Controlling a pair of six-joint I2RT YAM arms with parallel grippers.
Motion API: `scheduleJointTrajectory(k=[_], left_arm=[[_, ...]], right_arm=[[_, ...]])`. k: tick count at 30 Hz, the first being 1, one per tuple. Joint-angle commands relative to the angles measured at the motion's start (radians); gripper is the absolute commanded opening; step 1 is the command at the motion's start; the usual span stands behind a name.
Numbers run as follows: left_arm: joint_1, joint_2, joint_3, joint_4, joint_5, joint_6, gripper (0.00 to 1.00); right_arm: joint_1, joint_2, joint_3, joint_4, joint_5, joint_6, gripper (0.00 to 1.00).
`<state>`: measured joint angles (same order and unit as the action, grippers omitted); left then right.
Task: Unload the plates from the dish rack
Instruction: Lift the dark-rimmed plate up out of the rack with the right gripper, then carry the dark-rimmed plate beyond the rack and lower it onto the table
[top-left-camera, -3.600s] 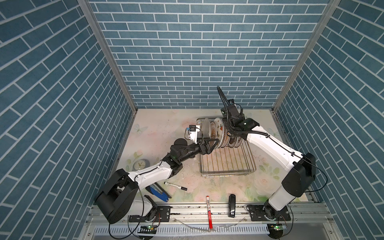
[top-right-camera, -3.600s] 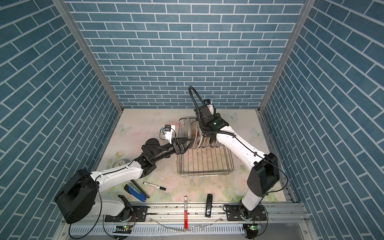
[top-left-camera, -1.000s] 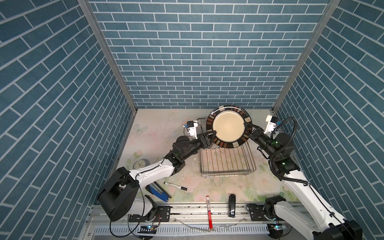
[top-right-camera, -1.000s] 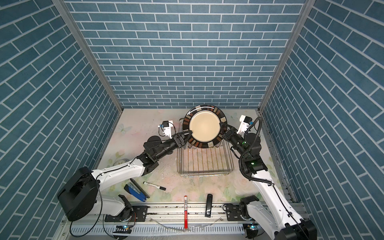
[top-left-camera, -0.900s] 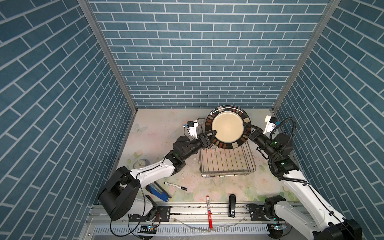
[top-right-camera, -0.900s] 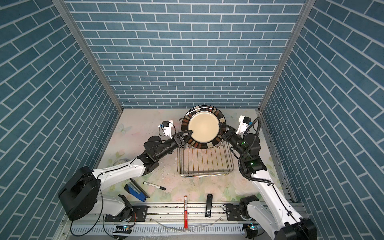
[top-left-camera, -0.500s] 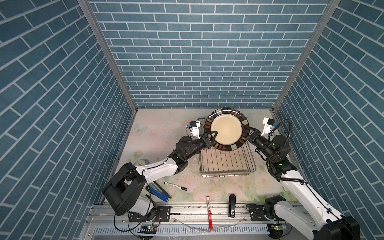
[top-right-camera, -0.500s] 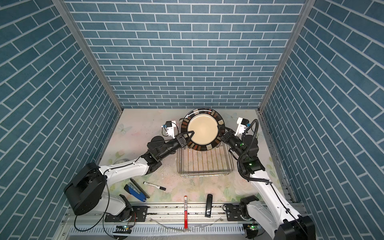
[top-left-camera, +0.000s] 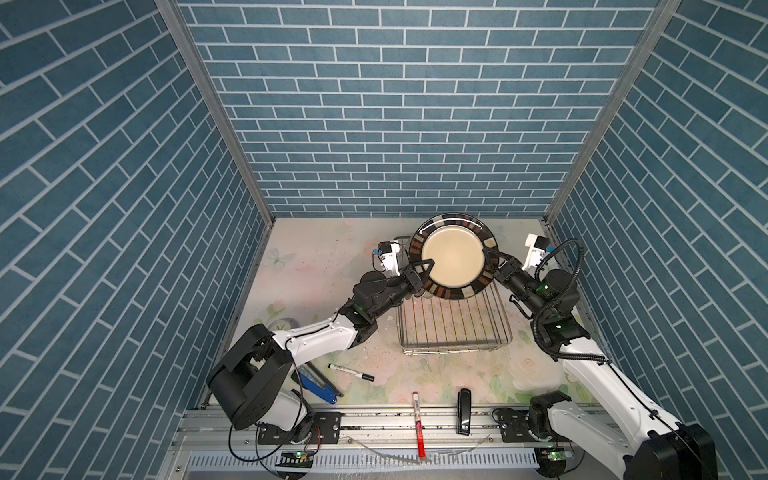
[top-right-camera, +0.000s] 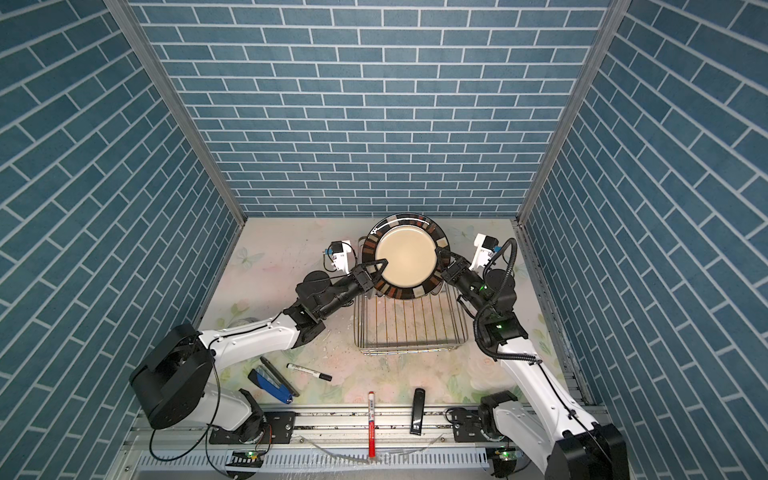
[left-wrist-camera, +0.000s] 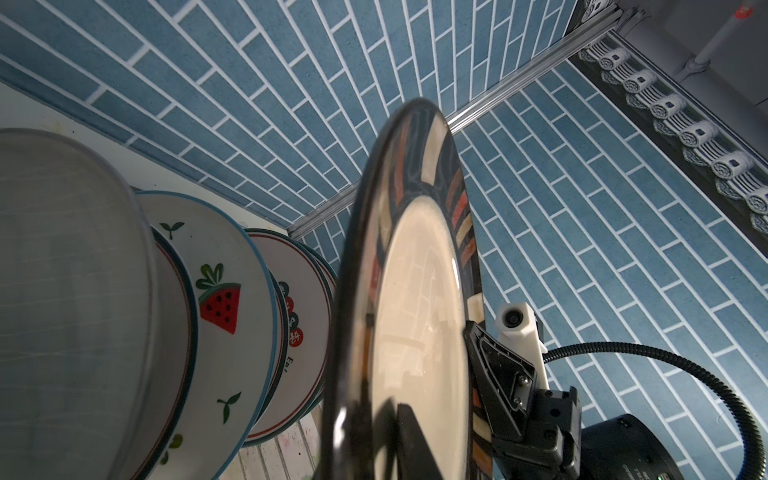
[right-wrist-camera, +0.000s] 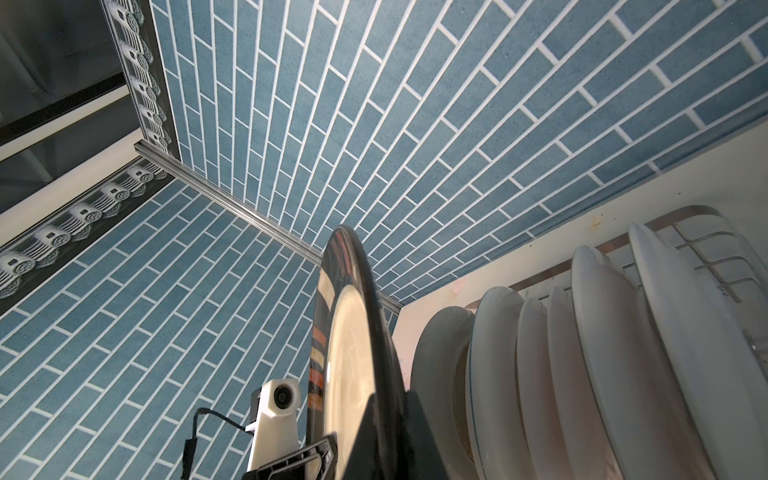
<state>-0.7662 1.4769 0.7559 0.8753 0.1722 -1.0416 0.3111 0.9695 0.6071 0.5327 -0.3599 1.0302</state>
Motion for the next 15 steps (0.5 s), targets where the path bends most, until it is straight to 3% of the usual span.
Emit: scheduleJointTrajectory(k=[1, 6, 10, 13, 15], left_arm=[[-0.024, -0.015, 0.019, -0.003, 0.036, 0.07, 0.0], [-0.024, -0.02, 0.017, -0.018, 0.015, 0.086, 0.0], [-0.024, -0.011, 0.016, -0.011, 0.024, 0.078, 0.0], [-0.019, -0.002, 0.018, 0.022, 0.048, 0.054, 0.0], [-0.01, -0.001, 0.017, 0.039, 0.063, 0.036, 0.0]], right_arm=[[0.011, 0.04, 0.045, 0.14, -0.06, 0.079, 0.0], [0.011, 0.099, 0.037, 0.215, -0.084, 0.074, 0.0], [0.011, 0.121, 0.035, 0.227, -0.089, 0.06, 0.08], [0.01, 0.145, 0.045, 0.237, -0.121, 0.057, 0.2], [0.011, 0.158, 0.057, 0.237, -0.15, 0.052, 0.36]])
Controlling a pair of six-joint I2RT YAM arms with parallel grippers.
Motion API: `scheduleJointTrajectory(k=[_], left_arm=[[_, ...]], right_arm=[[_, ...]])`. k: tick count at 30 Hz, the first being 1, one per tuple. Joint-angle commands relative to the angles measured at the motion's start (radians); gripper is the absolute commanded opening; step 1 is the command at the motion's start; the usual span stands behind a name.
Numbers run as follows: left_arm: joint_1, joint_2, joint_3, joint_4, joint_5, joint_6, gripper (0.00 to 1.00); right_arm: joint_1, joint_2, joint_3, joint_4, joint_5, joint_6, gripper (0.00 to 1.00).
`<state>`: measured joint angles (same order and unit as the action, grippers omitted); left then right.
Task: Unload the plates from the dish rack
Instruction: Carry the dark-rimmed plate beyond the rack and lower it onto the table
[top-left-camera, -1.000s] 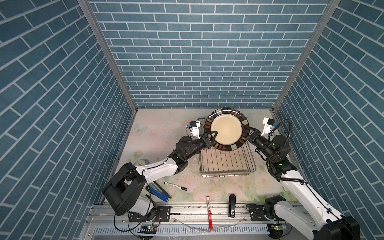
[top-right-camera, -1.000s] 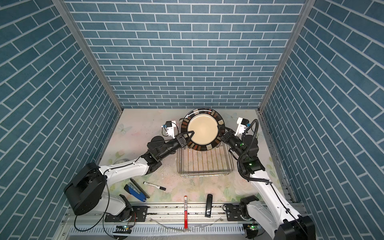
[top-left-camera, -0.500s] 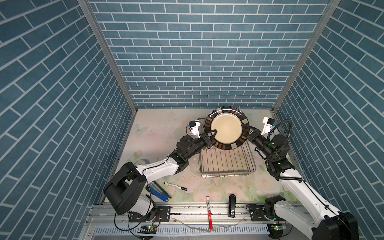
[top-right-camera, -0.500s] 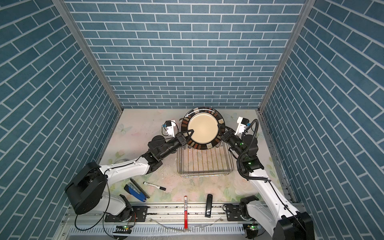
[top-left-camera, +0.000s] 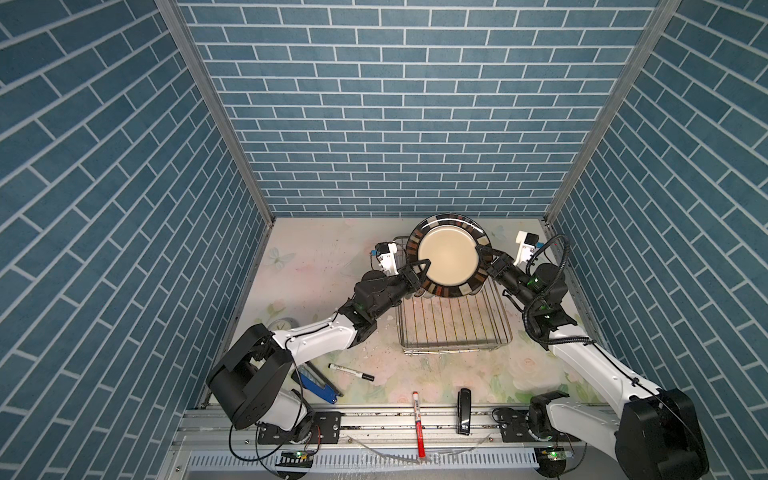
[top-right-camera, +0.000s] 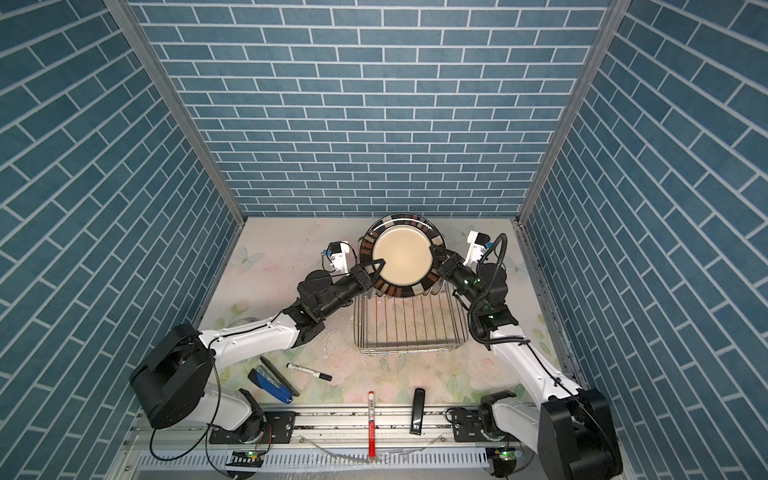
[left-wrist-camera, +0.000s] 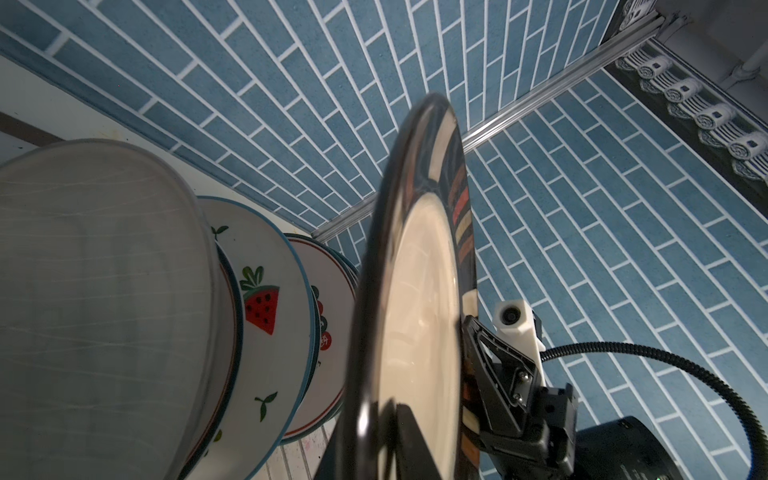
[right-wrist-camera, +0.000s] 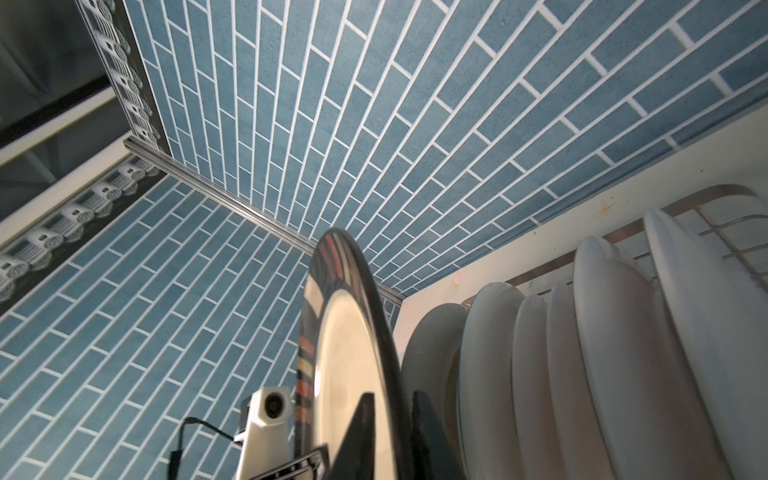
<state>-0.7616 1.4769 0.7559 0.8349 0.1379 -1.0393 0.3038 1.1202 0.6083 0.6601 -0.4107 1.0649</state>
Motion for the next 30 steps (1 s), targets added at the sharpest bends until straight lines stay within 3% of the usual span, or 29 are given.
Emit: scheduleJointTrajectory(k=[1, 4, 16, 19, 20, 21, 30], left_arm=[[-0.007, 0.002, 0.017, 0.09, 0.111, 0.019, 0.0], [0.022, 0.012, 0.023, 0.124, 0.162, -0.025, 0.0], [0.047, -0.097, -0.033, 0.099, 0.138, -0.036, 0.0], [0.065, -0.107, -0.041, 0.122, 0.167, -0.057, 0.0], [0.069, -0.106, -0.041, 0.128, 0.179, -0.091, 0.0], [0.075, -0.108, -0.042, 0.134, 0.19, -0.103, 0.0], [0.14, -0.231, -0.115, 0.094, 0.174, -0.121, 0.0]], right_arm=[[0.018, 0.012, 0.058, 0.11, -0.107, 0.016, 0.4], [0.018, 0.022, 0.055, 0.115, -0.117, 0.015, 0.5], [0.025, 0.051, 0.074, 0.112, -0.151, 0.013, 0.67], [0.044, 0.049, 0.105, 0.03, -0.139, -0.029, 0.83], [0.056, 0.046, 0.114, -0.002, -0.128, -0.049, 0.94], [0.071, 0.041, 0.118, -0.018, -0.117, -0.073, 0.97], [0.177, -0.016, 0.198, -0.268, 0.001, -0.26, 0.99]])
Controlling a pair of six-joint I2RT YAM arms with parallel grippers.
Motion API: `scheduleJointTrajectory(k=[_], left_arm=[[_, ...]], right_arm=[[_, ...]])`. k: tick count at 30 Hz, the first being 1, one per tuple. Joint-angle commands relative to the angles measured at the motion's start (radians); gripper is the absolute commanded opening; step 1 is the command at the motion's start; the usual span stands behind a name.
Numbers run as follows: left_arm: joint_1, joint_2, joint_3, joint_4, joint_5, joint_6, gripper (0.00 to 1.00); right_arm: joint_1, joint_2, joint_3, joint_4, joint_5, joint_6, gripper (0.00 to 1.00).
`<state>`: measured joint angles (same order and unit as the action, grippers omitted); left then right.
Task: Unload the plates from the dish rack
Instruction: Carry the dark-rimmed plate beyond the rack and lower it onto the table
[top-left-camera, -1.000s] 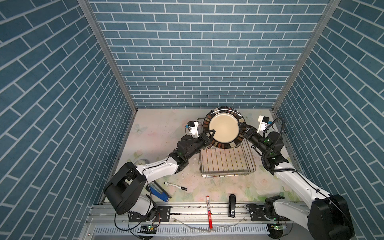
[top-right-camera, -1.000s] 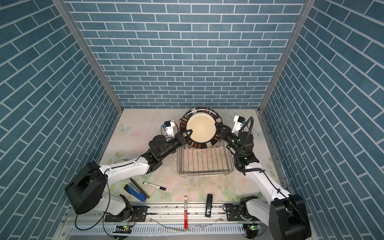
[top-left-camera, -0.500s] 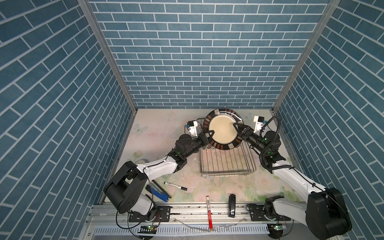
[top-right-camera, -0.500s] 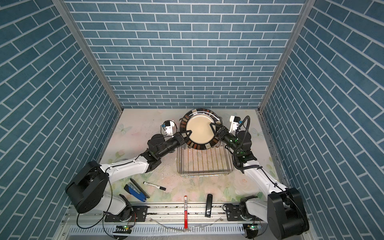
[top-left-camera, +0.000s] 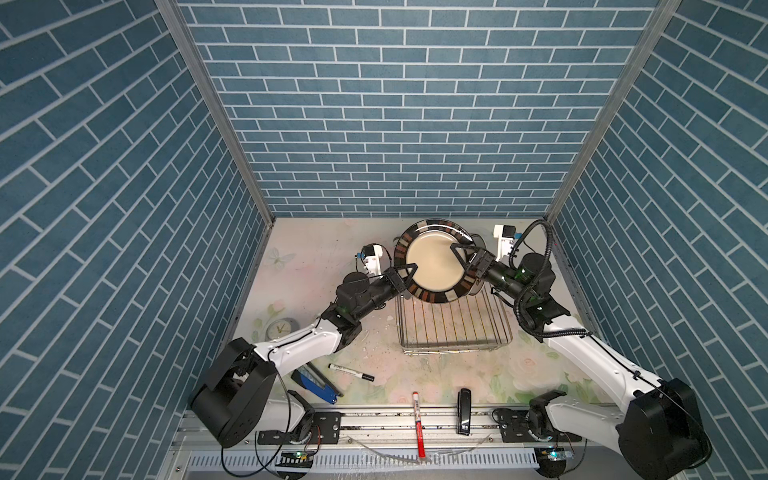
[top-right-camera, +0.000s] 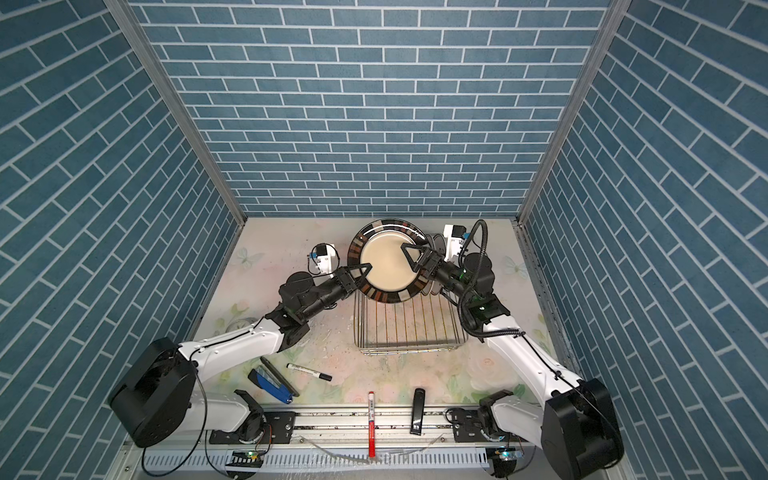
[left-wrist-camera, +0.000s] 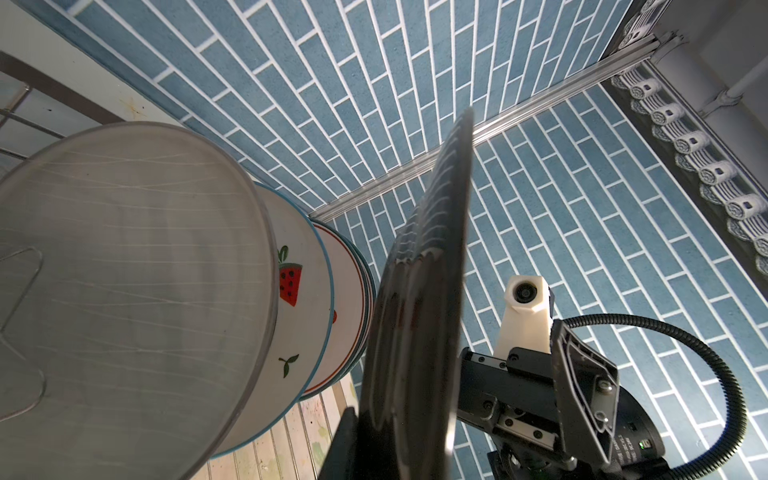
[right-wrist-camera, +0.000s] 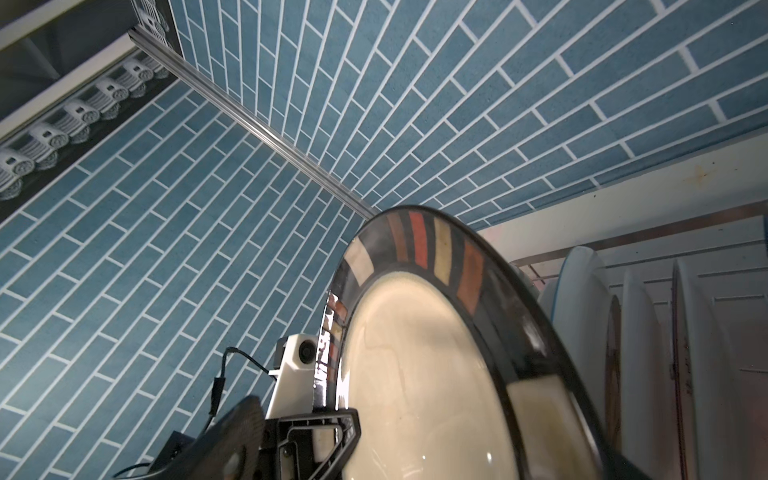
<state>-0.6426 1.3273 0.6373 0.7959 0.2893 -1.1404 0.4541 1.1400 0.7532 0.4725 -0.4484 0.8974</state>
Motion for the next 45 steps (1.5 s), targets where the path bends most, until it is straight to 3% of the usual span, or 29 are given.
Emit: scheduleJointTrajectory(k=[1, 13, 20, 25, 33, 38, 45], left_arm=[[0.036, -0.105, -0.008, 0.123, 0.025, -0.022, 0.0], [0.169, -0.286, -0.07, -0.022, 0.039, -0.027, 0.0], [0.283, -0.364, -0.097, -0.089, 0.063, -0.05, 0.0], [0.376, -0.395, -0.114, -0.103, 0.088, -0.082, 0.0], [0.515, -0.415, -0.119, -0.17, 0.094, -0.095, 0.0], [0.595, -0.358, -0.121, -0.164, 0.117, -0.111, 0.0], [0.627, -0.294, -0.148, -0.203, 0.014, -0.064, 0.0]], right_arm=[[0.031, -0.038, 0.052, -0.087, 0.047, -0.099, 0.99], [0.059, -0.015, 0.081, -0.104, 0.034, -0.151, 0.99], [0.144, 0.032, 0.184, -0.257, 0.026, -0.313, 0.99], [0.206, 0.086, 0.245, -0.336, 0.082, -0.377, 0.99], [0.362, 0.21, 0.381, -0.485, 0.204, -0.561, 0.98], [0.388, 0.257, 0.394, -0.452, 0.16, -0.574, 0.98], [0.436, 0.356, 0.452, -0.467, 0.212, -0.628, 0.99]])
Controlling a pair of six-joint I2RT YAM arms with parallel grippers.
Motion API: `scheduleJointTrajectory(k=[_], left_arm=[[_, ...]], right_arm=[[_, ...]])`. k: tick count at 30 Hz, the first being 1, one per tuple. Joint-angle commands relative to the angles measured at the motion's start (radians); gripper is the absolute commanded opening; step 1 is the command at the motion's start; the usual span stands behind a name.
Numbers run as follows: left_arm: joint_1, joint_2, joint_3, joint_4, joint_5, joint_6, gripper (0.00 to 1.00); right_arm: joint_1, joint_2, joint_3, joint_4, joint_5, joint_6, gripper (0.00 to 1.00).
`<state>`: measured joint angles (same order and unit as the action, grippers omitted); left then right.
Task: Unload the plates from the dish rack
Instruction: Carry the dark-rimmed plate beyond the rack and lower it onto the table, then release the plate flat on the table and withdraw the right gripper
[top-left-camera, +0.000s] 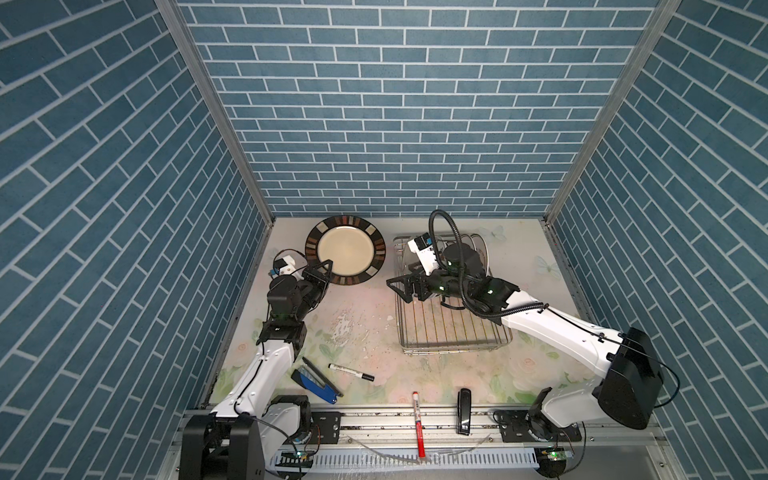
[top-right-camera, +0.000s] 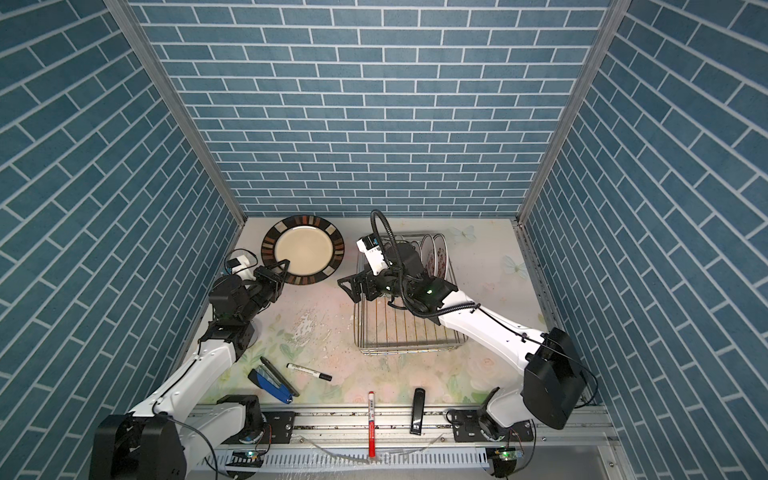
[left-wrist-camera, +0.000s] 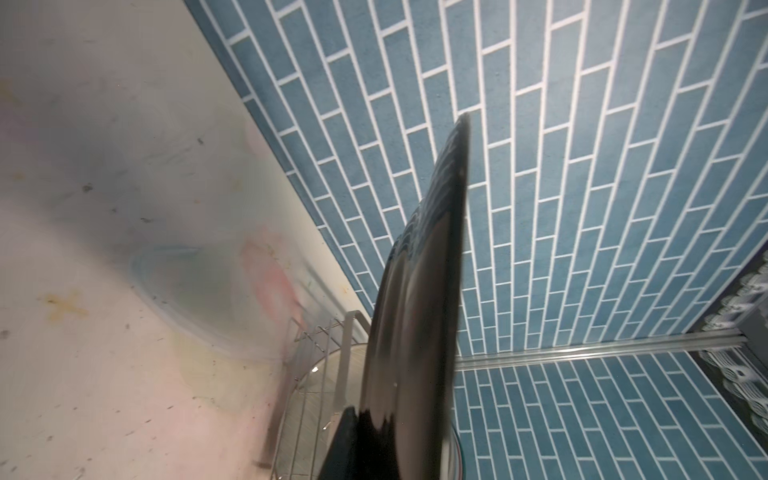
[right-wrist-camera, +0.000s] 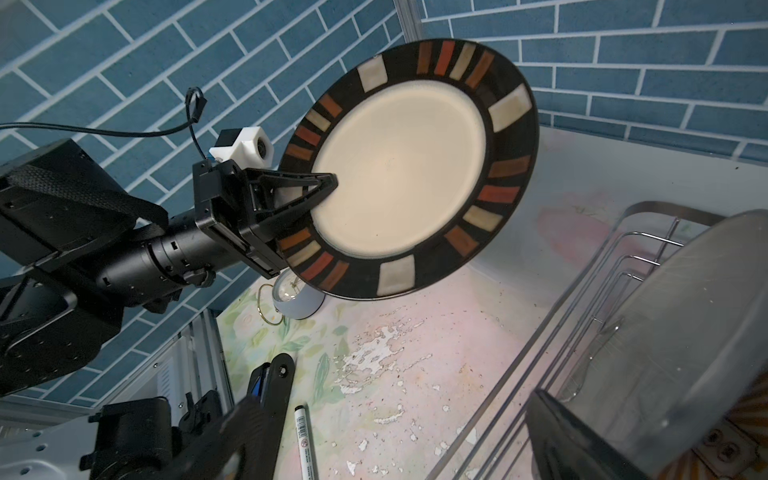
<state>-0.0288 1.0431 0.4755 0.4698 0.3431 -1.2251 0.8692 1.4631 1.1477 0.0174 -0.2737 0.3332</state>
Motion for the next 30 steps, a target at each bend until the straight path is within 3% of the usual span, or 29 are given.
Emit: scheduleJointTrajectory(k=[1, 5, 16, 22, 25, 30], left_arm=[[0.015, -0.002, 0.013, 0.117, -0.052, 0.025, 0.0], [0.016, 0.022, 0.0, 0.118, -0.106, 0.027, 0.0], [0.024, 0.188, 0.008, 0.218, -0.13, 0.035, 0.0], [0.051, 0.267, 0.03, 0.202, -0.184, 0.06, 0.0], [0.071, 0.354, 0.019, 0.335, -0.17, 0.023, 0.0], [0.072, 0.424, 0.046, 0.337, -0.194, 0.044, 0.0]], right_arm=[[0.023, 0.047, 0.063, -0.003, 0.031, -0.068, 0.99], [0.045, 0.139, 0.135, -0.004, 0.009, -0.101, 0.97], [0.07, 0.396, 0.322, -0.013, 0.165, -0.139, 0.99], [0.071, 0.463, 0.341, 0.08, 0.089, -0.094, 0.99], [0.071, 0.509, 0.398, 0.049, 0.102, -0.088, 0.99], [0.071, 0.609, 0.523, -0.026, 0.103, -0.099, 0.99]])
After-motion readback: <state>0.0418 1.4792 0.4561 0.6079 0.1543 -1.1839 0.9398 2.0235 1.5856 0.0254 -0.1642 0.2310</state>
